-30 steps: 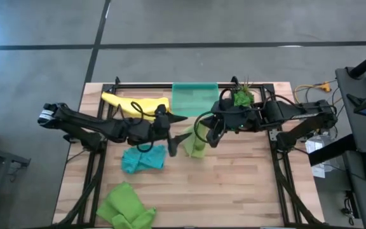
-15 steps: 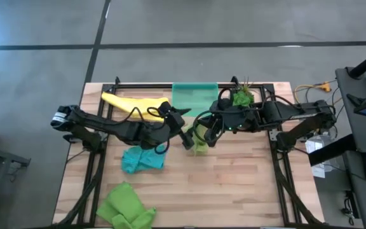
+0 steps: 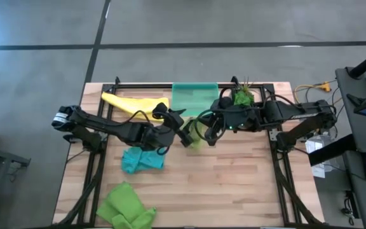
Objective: Fold microfiber towels
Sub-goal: Fold the light green microfiber cloth
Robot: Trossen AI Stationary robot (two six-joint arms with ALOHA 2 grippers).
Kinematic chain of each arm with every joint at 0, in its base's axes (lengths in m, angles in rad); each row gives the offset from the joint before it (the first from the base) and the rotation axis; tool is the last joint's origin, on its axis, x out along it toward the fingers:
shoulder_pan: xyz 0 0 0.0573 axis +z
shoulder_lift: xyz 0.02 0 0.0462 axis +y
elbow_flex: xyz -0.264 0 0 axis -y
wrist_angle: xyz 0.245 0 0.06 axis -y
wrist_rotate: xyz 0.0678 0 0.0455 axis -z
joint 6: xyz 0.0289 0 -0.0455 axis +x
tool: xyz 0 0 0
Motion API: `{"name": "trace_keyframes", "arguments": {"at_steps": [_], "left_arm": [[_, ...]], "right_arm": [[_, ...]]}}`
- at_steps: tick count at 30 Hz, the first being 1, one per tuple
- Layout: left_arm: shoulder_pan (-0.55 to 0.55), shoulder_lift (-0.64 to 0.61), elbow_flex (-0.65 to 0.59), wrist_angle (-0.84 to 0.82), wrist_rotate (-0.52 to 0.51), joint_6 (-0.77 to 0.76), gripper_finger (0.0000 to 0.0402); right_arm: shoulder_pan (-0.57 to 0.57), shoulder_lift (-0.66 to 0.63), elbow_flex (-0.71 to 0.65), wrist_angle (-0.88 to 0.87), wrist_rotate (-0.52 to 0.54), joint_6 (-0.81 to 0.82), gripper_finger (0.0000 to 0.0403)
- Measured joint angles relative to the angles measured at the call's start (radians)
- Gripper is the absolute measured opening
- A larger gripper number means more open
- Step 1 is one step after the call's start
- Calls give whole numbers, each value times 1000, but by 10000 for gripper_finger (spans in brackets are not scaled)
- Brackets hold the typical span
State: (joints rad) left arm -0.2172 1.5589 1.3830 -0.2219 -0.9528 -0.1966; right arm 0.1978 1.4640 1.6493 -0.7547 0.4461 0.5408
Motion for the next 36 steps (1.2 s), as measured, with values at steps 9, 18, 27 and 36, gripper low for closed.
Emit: {"name": "trace_keyframes", "arguments": {"at_steps": [9,18,27,36], "left_arm": [[5,10,-1,-31,48,-34,163],[15,26,-50,-68,239,-108,161],[15,21,-143,-73,268,-222,161],[14,21,-166,-192,274,-321,161]], "right_arm": [[0,-3,0,43,0,-34,9],[1,-28,0,59,-33,-78,9],[5,-48,0,57,-61,-95,9],[5,-55,0,51,-61,-100,9]]}}
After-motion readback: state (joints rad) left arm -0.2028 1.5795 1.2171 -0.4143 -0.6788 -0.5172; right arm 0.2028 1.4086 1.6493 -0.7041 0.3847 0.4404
